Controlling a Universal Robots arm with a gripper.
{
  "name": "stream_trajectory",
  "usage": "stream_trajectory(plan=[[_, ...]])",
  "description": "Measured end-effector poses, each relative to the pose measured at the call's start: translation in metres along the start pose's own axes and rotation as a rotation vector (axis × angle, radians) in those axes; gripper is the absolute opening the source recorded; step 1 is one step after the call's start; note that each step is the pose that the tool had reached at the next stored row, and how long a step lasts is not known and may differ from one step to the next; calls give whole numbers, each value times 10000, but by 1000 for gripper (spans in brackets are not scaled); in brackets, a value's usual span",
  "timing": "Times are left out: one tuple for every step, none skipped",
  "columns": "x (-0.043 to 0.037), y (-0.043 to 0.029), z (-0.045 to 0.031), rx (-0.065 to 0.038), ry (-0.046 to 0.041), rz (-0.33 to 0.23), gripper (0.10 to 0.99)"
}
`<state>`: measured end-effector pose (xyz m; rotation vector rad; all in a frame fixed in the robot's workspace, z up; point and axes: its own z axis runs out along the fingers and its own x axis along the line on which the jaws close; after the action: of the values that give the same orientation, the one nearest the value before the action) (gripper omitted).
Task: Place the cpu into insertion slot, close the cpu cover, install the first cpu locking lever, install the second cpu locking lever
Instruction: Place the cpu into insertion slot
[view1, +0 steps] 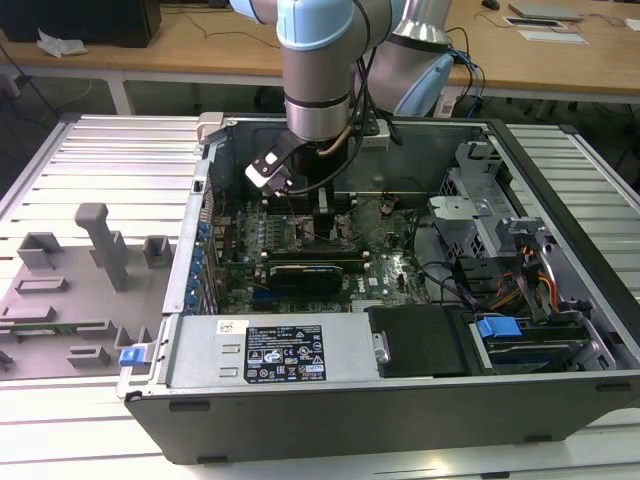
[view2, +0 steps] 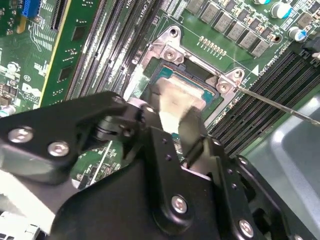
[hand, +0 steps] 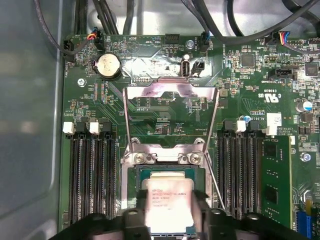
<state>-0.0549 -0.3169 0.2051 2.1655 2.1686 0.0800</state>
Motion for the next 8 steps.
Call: stream_trajectory(plan=[[1, 0, 0, 1, 3, 0, 361], [1, 0, 1, 0, 2, 0, 361], [1, 0, 1, 0, 2, 0, 298], [1, 0, 1, -1, 1, 0, 235], [1, 0, 1, -2, 2, 1, 235], [1, 0, 1, -1, 0, 0, 173], [1, 0, 1, -1, 0, 0, 114], [1, 0, 1, -1, -1, 0, 106]])
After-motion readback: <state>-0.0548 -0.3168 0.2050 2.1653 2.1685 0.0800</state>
